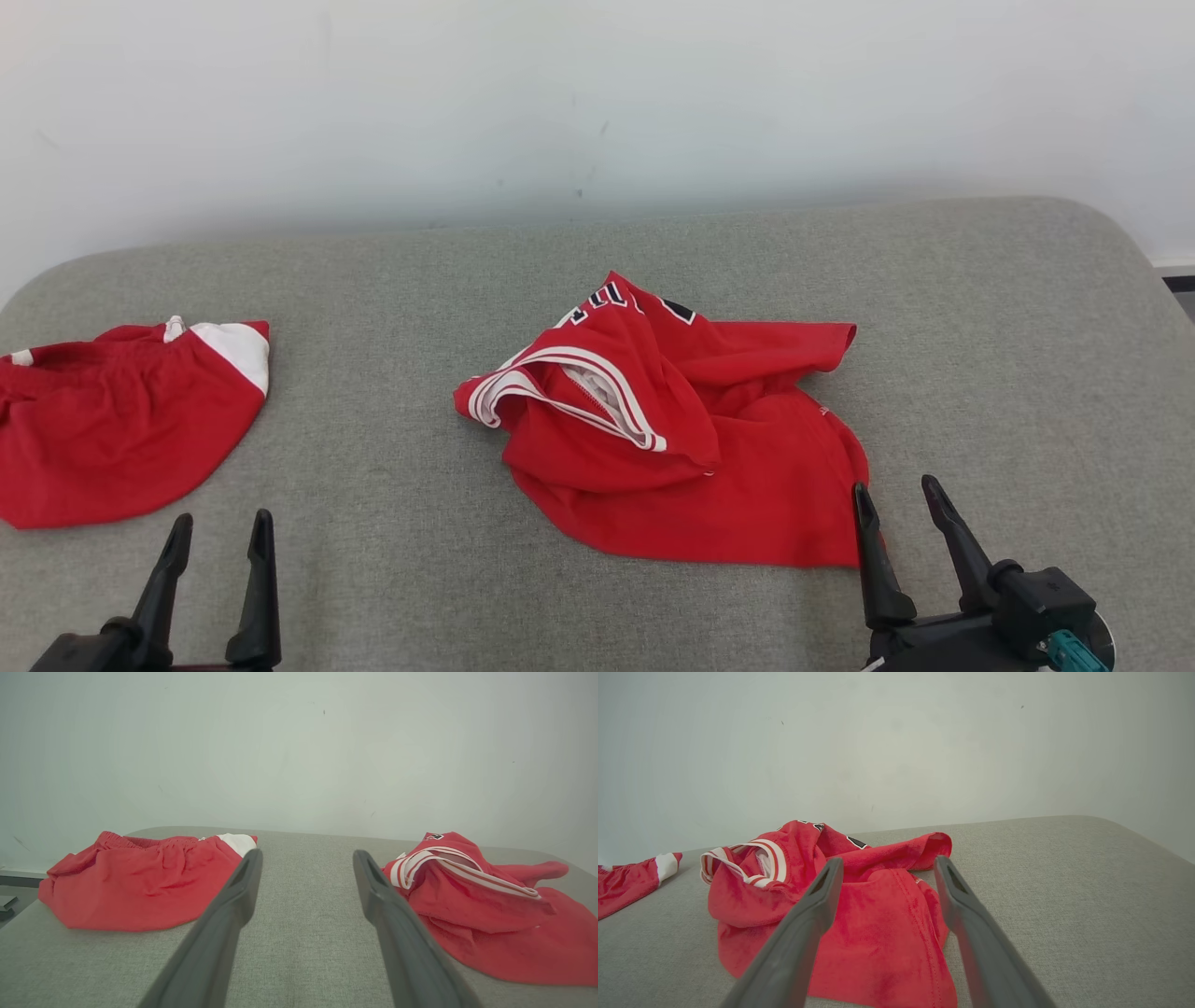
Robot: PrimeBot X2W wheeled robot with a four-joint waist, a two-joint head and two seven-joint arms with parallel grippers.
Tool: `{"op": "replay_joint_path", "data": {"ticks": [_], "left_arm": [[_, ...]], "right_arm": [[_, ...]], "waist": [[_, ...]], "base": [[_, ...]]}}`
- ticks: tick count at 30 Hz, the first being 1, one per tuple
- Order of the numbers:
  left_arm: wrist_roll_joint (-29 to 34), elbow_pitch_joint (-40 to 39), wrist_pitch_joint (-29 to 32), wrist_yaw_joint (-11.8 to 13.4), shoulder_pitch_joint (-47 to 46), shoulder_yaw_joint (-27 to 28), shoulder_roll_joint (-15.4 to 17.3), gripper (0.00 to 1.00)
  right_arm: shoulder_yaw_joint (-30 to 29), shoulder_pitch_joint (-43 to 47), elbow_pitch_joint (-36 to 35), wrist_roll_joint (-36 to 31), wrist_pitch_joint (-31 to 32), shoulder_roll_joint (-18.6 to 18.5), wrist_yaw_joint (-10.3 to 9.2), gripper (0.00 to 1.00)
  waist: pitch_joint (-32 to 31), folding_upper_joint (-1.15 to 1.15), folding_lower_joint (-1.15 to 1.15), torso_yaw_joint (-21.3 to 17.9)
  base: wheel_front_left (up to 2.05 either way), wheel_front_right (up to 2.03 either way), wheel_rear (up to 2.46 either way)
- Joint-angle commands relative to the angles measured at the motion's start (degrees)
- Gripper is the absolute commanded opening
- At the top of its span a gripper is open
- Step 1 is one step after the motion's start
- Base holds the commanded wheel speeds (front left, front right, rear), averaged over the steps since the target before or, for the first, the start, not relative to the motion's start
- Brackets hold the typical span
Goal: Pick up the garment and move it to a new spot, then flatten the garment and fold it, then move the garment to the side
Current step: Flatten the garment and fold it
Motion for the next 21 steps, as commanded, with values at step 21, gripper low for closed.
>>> {"op": "replay_joint_path", "data": {"ticks": [21], "left_arm": [[4.7, 2.9, -0.1, -2.7, -7.3, -5.0, -1.9, 1.00]], "right_arm": [[0.5, -0.7, -0.1, -0.2, 0.4, 0.0, -0.14, 1.00]], "waist": [[0.9, 0.00, 0.00, -1.4]], "base": [[0.00, 0.00, 0.00]]}}
